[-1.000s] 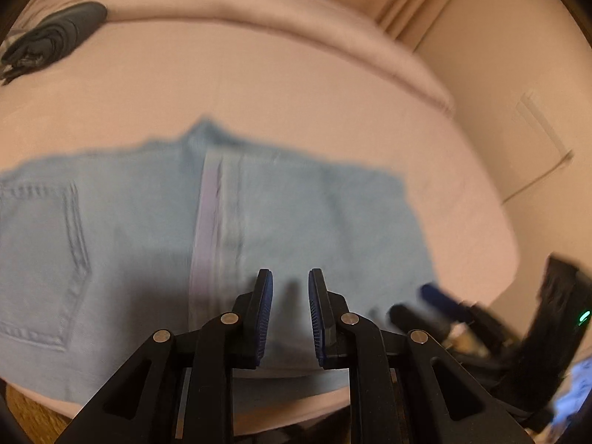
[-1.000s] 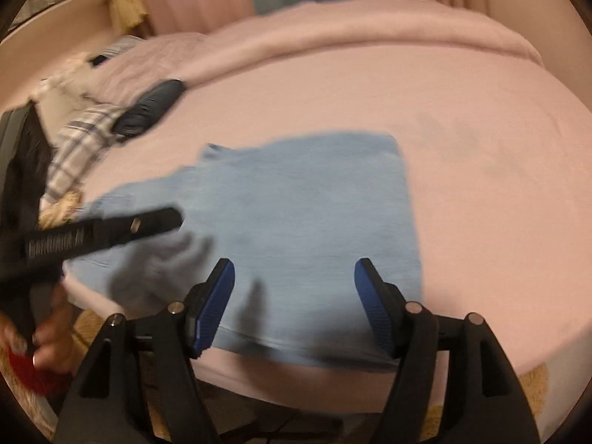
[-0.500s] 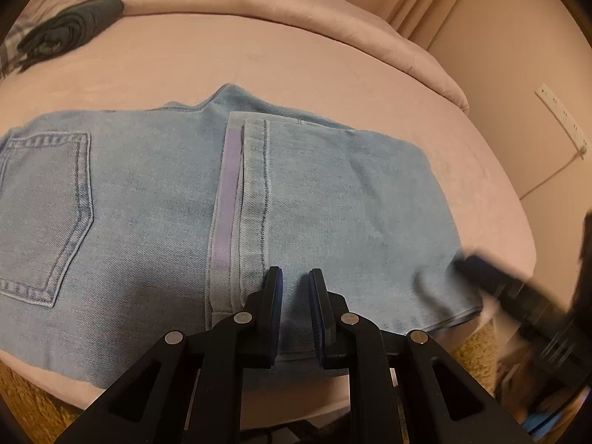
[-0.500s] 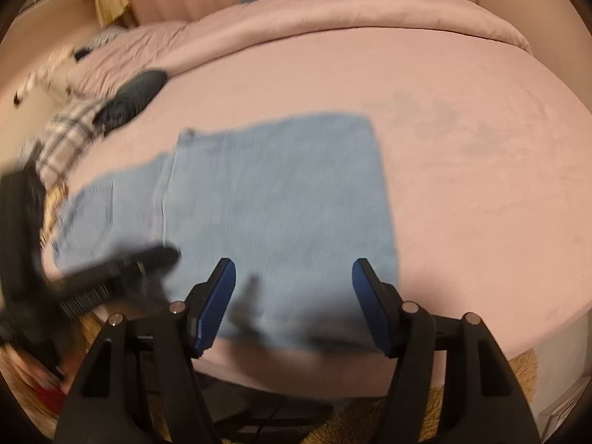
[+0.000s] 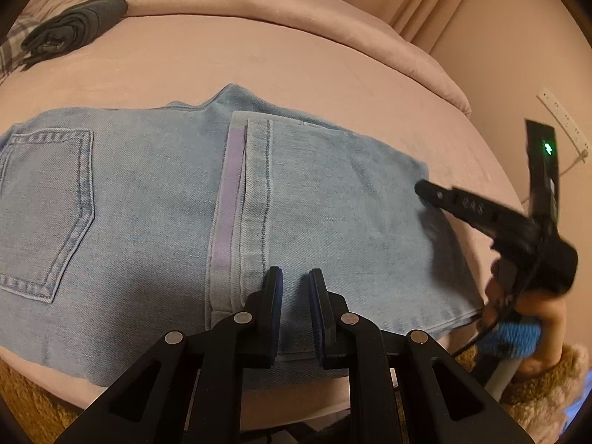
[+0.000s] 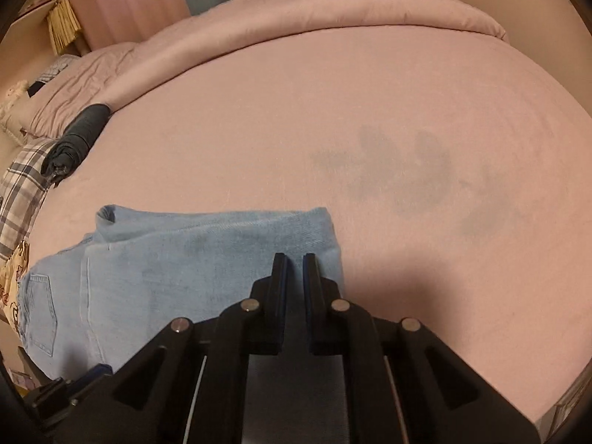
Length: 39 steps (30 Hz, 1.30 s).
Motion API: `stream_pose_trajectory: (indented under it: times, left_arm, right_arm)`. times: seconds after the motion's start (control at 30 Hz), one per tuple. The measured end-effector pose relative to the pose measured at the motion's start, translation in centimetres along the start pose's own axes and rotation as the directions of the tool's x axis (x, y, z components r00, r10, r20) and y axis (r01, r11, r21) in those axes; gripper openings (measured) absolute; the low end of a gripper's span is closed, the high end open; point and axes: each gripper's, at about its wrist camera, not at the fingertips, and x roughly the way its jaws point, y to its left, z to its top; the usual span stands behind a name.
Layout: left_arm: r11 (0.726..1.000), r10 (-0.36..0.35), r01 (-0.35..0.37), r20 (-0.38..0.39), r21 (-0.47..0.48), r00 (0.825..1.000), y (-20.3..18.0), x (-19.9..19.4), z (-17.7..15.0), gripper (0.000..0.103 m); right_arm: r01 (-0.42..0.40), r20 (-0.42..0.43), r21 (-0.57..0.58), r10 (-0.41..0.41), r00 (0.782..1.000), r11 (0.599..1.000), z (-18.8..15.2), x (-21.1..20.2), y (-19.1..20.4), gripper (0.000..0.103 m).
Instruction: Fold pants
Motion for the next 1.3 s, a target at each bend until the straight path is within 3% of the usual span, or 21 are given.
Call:
stream_pose_trajectory:
  times: [0.37,0.5,0.63,0.8,1.0,1.1,1.13,1.23,1.3]
  left_arm:
    - [1.0,-0.009,0.009,0.001,-0.014,1.0,-0.1,0.2,0.0,0.016]
    - [1.0,-0.011,0.011,0.002,-0.012,1.0,0.0,0.3,0.0,0.016]
    - [1.0,-0.01,0.01,0.004,-0.014,1.0,0.0,0.3,0.0,0.016]
    - [1.0,-0.013,0.013,0.01,-0.015,1.0,0.0,0.2,0.0,0.016]
    - [0.999,-0.018,0.018,0.012,-0.026,1.0,0.1,0.1,0.0,0.016]
    - [0.999,-0.018,0.018,0.015,-0.031,1.0,0.2,0.1,0.0,0.016]
    - [0.999,-0.019,0.019,0.015,-0.035,1.0,0.2,0.0,0.0,0.016]
    - [0.998,-0.033,0.034,0.014,-0.062,0.999,0.5,0.0,0.1,0.016]
    - [0.996,-0.043,0.044,0.011,-0.074,0.999,0.7,0.0,0.1,0.016]
  right_arm:
    - [-0.021,-0.01,-0.063,0.021,1.0,0.998,-5.6,-4.8,-0.8,0.008]
    - [-0.066,-0.054,-0.025,0.064,0.996,0.998,-7.4,-6.0,-1.9,0.009]
    - [-0.048,-0.039,-0.079,0.045,0.998,0.996,-8.8,-7.2,-1.1,0.009]
    - [-0.026,-0.047,-0.06,0.023,0.999,0.998,-8.6,-6.9,-0.7,0.011]
    - [0.022,-0.038,-0.086,-0.025,0.999,0.996,-7.8,-6.6,0.6,0.02]
    - [0.004,-0.013,-0.101,-0.006,1.0,0.995,-6.8,-7.1,1.6,0.022]
    - [-0.003,-0.002,-0.103,0.003,1.0,0.995,-6.5,-7.3,2.0,0.026]
    - [-0.016,0.021,-0.115,0.018,1.0,0.993,-5.7,-6.9,3.3,0.057]
    - [-0.025,-0.023,-0.117,0.022,0.999,0.993,-5.8,-4.8,3.7,0.058]
